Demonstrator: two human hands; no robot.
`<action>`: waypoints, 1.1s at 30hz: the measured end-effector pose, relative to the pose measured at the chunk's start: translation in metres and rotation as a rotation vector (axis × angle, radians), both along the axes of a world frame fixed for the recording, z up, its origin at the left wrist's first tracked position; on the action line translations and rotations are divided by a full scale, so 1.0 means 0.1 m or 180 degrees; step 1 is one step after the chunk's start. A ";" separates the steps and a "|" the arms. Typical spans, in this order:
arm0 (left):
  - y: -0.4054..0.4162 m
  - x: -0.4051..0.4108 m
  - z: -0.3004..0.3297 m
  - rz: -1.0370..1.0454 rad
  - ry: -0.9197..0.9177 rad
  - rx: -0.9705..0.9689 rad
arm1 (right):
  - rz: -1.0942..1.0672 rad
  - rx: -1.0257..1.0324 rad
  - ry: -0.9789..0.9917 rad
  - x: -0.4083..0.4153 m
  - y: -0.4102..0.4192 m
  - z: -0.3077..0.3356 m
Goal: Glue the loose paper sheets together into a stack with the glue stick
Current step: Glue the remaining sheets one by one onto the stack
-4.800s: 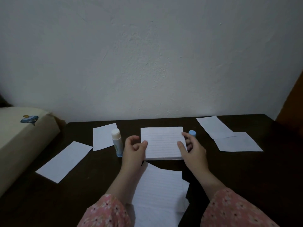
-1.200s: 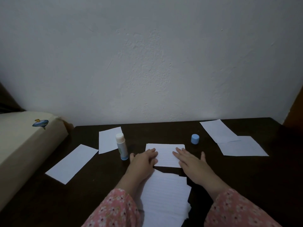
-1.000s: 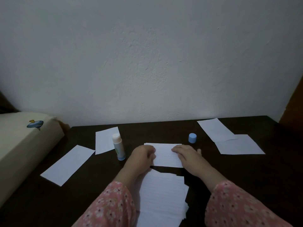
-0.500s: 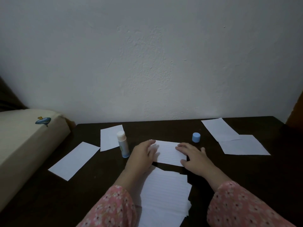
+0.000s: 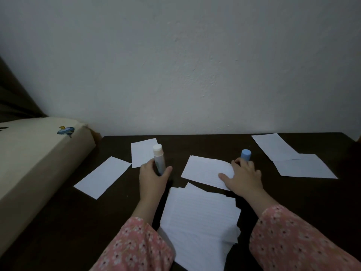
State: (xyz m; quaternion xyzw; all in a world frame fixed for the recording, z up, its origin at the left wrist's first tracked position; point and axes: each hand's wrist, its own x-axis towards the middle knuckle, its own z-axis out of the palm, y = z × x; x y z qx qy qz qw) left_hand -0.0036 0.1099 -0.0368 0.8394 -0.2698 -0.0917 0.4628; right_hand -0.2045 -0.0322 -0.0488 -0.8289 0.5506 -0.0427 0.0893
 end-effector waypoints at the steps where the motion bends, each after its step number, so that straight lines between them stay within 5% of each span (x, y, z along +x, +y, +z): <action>1: 0.00 0.00 0.00 -0.0047 0.0003 -0.0005 | -0.0025 -0.0064 -0.0050 0.00 0.01 -0.01; 8: 0.09 0.03 0.06 -0.0159 0.0382 -0.0178 | -0.0320 0.0041 -0.0666 0.02 0.11 0.12; 13: 0.25 0.02 0.08 -0.0310 0.0537 -0.0079 | -0.0074 0.0978 -0.2450 0.04 0.32 0.40; 17: 0.40 0.00 0.06 -0.0361 0.0378 -0.0004 | 0.0131 0.1711 -0.3003 0.05 0.57 0.59; 20: 0.51 -0.03 0.08 -0.0267 0.0268 0.0028 | 0.0163 0.2034 -0.2297 0.03 0.74 0.58; 25: 0.61 -0.05 0.10 -0.0119 0.0502 0.0061 | 0.0056 0.1133 -0.0508 -0.01 0.89 0.46; 33: 0.67 -0.02 0.07 -0.0226 0.0406 0.0169 | -0.0041 0.1059 0.0169 0.07 0.87 0.50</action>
